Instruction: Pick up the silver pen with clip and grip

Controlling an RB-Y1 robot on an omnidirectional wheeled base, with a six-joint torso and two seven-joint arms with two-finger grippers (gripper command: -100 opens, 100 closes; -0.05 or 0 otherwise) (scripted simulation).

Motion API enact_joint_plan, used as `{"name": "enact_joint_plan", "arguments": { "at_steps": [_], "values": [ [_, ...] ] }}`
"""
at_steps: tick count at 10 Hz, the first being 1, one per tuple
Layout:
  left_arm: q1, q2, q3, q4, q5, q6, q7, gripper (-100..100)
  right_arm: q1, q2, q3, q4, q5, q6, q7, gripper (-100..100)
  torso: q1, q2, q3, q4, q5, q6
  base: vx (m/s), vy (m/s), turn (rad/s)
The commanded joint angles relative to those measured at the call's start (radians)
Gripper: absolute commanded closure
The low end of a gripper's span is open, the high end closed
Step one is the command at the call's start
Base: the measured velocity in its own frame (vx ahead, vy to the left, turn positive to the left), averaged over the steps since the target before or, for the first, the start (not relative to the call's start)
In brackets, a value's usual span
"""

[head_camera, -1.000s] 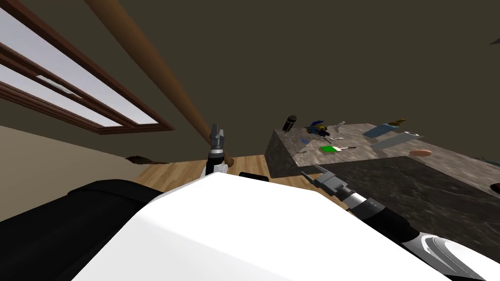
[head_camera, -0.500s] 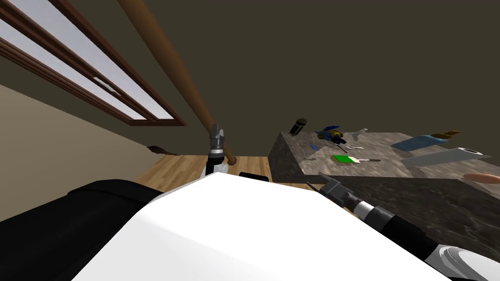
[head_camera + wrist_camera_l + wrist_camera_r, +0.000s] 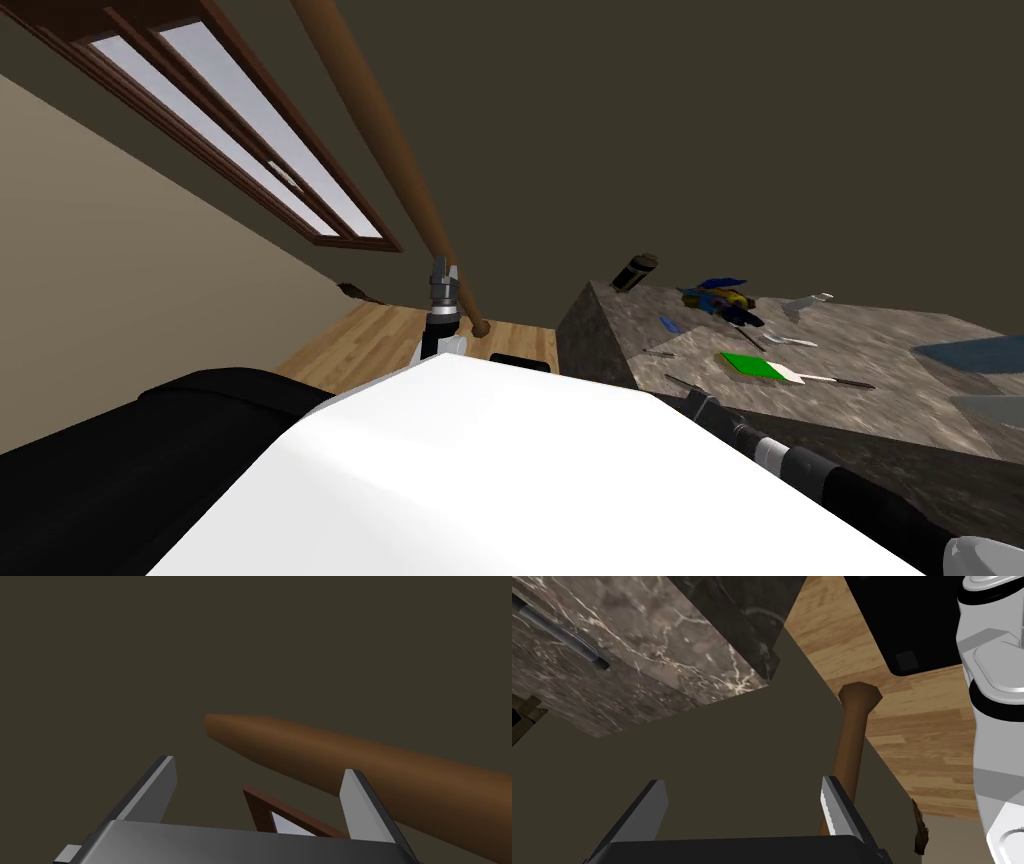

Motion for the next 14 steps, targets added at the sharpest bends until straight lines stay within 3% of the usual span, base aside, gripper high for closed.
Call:
{"name": "enact_joint_plan", "arguments": {
  "at_steps": [1,3,9,13,14],
  "values": [
    [0.0,0.0,0.0,0.0,0.0,0.0,0.0,0,0.046,-0.033,-0.006,0.022,0.05,-0.001,0.003,-100,0.0,0.0,0.0,0.0,0.0,0.0,0.093,-0.041,0.173],
    [0.0,0.0,0.0,0.0,0.0,0.0,0.0,0,0.078,-0.058,-0.009,0.045,0.092,-0.003,0.008,-100,-0.001,-0.001,0.0,0.0,0.0,-0.002,0.098,-0.052,0.297],
    [0.0,0.0,0.0,0.0,0.0,0.0,0.0,0,0.233,-0.181,-0.016,0.155,0.271,-0.013,0.028,-100,-0.001,-0.003,-0.002,-0.001,0.0,0.0,0.119,-0.064,0.272],
    [0.0,0.0,0.0,0.0,0.0,0.0,0.0,0,0.295,-0.241,-0.015,0.199,0.343,-0.017,0.035,-100,0.003,0.001,0.001,0.0,0.001,0.0,0.077,-0.047,0.178],
    [0.0,0.0,0.0,0.0,0.0,0.0,0.0,0,0.289,-0.226,-0.02,0.193,0.326,-0.02,0.043,-100,0.003,0.001,0.001,0.0,0.001,0.0,0.031,-0.02,0.034]
  ]
}}
